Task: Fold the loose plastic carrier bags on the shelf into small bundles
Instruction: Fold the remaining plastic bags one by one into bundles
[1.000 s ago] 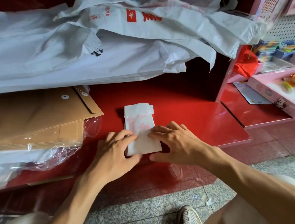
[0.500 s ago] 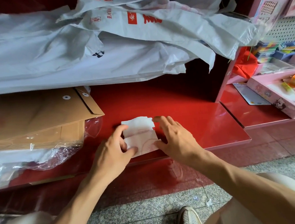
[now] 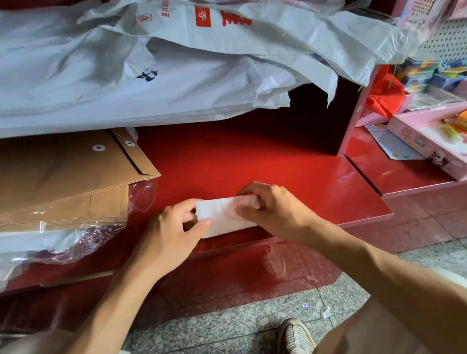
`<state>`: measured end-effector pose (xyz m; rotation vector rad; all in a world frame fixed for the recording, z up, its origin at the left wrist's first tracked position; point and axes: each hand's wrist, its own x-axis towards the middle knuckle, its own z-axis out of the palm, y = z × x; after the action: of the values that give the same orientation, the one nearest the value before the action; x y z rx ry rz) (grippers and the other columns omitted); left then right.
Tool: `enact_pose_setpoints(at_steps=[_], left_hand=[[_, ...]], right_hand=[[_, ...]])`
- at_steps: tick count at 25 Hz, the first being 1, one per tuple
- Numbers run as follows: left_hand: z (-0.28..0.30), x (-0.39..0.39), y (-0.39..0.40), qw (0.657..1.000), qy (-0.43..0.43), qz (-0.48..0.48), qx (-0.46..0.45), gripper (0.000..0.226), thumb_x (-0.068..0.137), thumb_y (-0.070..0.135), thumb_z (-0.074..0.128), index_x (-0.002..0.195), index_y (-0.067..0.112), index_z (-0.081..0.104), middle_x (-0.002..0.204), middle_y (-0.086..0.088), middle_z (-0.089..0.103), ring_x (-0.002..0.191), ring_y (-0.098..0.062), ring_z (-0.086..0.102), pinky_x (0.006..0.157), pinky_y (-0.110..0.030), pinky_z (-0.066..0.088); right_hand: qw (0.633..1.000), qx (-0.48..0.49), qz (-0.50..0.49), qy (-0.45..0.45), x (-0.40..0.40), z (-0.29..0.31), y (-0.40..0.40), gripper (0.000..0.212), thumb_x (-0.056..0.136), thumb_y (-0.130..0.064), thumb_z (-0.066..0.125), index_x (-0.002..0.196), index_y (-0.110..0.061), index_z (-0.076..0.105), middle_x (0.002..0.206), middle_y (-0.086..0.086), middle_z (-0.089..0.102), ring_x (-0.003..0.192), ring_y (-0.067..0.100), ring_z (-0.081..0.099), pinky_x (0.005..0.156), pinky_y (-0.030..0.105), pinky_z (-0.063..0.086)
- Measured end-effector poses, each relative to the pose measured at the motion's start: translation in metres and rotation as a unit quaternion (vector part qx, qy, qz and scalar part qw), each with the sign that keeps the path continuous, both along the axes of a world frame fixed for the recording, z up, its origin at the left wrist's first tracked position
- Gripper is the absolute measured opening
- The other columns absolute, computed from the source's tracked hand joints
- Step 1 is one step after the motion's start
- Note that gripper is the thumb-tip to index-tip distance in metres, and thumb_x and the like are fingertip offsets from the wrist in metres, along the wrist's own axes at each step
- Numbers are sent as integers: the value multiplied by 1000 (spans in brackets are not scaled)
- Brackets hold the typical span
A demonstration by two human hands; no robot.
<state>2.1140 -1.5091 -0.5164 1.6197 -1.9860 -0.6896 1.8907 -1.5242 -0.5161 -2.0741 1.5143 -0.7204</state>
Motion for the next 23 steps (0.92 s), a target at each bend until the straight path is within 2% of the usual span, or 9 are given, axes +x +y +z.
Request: enact_pose_setpoints(at_steps=[3, 5, 7, 10, 12, 14, 17, 20, 23], left_hand=[[-6, -9, -1, 998, -53, 46, 5, 67, 84, 48, 67, 143, 30, 40, 103, 14, 63, 101, -14, 59, 91, -35, 45], [-11, -8, -5, 989, -134, 67, 3, 64, 82, 53, 67, 137, 25, 48, 117, 8, 51, 116, -19, 48, 99, -42, 39], [-7, -3, -4, 992, -99, 65, 40, 47, 83, 47, 69, 122, 23, 59, 116, 8, 51, 115, -20, 48, 98, -42, 41], [14, 16, 10, 978, 146, 101, 107, 22, 80, 38, 72, 97, 31, 60, 99, 1, 65, 98, -21, 61, 80, -34, 47], [36, 40, 27, 950, 273, 139, 51, 21, 82, 35, 72, 99, 35, 62, 97, 0, 69, 93, -16, 64, 77, -28, 49], [59, 76, 56, 932, 318, 167, -45, 20, 89, 20, 68, 107, 30, 65, 90, 7, 72, 81, -8, 65, 70, -20, 49], [68, 139, 114, 919, 311, 213, -116, 24, 92, 10, 63, 105, 29, 67, 64, 13, 59, 61, -5, 49, 60, -20, 38], [51, 188, 175, 883, 331, 306, -134, 26, 90, 6, 66, 100, 30, 68, 79, 6, 72, 66, -2, 58, 61, -17, 42], [18, 232, 238, 817, 343, 437, -153, 23, 88, 6, 68, 92, 28, 67, 84, 11, 74, 76, 2, 66, 70, -17, 49]], right_hand=[[986, -18, -50, 158, 10, -10, -2, 46, 92, -48, 56, 127, -19, 52, 100, 0, 61, 91, 26, 63, 66, 32, 43], [974, 13, -40, 222, 17, -13, -5, 47, 90, -56, 55, 121, -20, 53, 109, 1, 53, 96, 25, 57, 68, 32, 41], [983, 42, -21, 176, 24, -1, -9, 34, 89, -51, 60, 98, -18, 57, 99, 1, 51, 89, 23, 54, 65, 30, 38], [998, 67, 16, 0, 48, 27, -6, 27, 87, -37, 69, 77, -18, 53, 67, 1, 57, 57, 17, 55, 47, 26, 39], [986, 49, 63, -147, 76, 50, 7, 22, 84, -24, 75, 79, -17, 54, 61, 3, 58, 50, 14, 53, 45, 28, 40], [955, 61, 127, -261, 114, 71, 27, 21, 81, -15, 77, 92, -19, 59, 60, 0, 60, 52, 11, 52, 47, 26, 41], [935, 76, 214, -274, 181, 87, 50, 10, 81, -12, 74, 89, -15, 69, 57, -5, 62, 49, 5, 49, 47, 14, 37], [912, 161, 277, -255, 251, 87, 63, 5, 84, -7, 71, 86, -3, 71, 49, -3, 55, 38, 7, 42, 37, 15, 31], [893, 225, 336, -196, 330, 78, 87, 5, 85, -5, 71, 89, -1, 71, 58, 10, 64, 43, 13, 54, 36, 21, 40]])
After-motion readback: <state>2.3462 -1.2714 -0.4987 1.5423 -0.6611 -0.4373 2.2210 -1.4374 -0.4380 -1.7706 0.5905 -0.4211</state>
